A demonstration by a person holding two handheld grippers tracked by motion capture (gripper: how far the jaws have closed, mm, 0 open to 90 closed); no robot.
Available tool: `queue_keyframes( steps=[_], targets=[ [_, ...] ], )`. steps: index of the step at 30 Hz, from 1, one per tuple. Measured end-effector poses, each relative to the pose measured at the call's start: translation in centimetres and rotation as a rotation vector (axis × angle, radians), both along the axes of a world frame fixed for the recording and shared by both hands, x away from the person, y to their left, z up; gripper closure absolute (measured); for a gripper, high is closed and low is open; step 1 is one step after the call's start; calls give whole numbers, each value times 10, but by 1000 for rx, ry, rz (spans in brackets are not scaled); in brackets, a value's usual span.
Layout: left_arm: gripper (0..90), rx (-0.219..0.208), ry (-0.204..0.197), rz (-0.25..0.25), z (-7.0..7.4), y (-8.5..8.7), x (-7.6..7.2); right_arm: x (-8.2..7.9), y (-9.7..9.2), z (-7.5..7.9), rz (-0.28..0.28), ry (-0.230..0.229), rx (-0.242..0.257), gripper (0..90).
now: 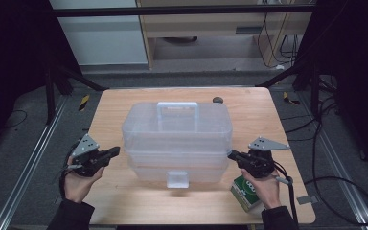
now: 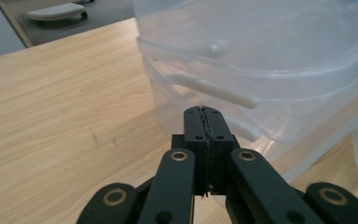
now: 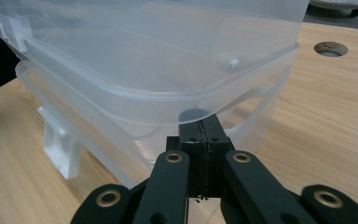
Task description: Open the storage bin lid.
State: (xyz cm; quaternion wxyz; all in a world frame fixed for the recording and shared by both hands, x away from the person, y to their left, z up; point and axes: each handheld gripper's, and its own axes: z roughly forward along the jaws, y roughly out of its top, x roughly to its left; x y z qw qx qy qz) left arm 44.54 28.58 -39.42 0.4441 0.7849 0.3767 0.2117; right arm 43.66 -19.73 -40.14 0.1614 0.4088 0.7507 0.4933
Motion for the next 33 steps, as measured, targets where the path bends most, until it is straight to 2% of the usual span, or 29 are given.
queue_keyframes(
  steps=[2,3,6,8,13,22,24,33],
  targets=[
    [897,-6,2,-14,-1,-2,0,0,0,0,0,0,0,900],
    [897,-16,2,-37,0,-7,-1,0,0,0,0,0,1,900],
    [897,-22,-8,-51,3,-12,-3,0,0,0,1,2,2,900],
    [896,-16,-11,-49,4,-14,-4,0,0,0,1,0,6,900],
    [896,-36,-15,-50,5,-14,-3,1,0,2,-1,-6,8,900],
    [896,-53,-40,-32,10,-16,3,6,-2,10,-10,-26,27,900],
    [896,-71,-45,-24,12,-16,6,7,-2,12,-11,-32,25,900],
    [896,-79,-73,-16,21,-17,11,14,-2,21,-17,-45,46,900]
  ],
)
